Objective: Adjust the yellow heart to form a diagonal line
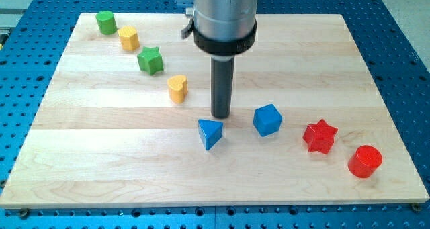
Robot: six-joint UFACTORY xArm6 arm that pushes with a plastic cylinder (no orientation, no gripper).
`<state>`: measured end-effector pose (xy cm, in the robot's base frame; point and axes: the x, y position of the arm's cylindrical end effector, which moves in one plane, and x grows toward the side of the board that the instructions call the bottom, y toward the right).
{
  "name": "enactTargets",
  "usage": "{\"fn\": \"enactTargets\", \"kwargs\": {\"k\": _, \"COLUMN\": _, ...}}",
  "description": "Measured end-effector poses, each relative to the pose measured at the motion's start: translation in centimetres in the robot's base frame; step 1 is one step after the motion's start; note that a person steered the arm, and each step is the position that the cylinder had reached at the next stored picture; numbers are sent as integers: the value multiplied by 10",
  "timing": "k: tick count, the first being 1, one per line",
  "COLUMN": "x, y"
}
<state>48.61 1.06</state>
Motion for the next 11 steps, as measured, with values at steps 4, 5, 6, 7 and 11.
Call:
{"fn": "enactTargets", "kwargs": {"k": 4, "x": -26, "y": 12}}
{"fn": "enactTargets", "kwargs": {"k": 5, "x": -36, "y": -63}}
{"fn": "enactTargets", "kwargs": {"k": 6, "x": -8, "y": -96}}
{"fn": "enactTargets", "kwargs": {"k": 7, "x": -22, "y": -106}}
{"fn": "enactTargets", "kwargs": {"k": 11, "x": 79, "y": -159}}
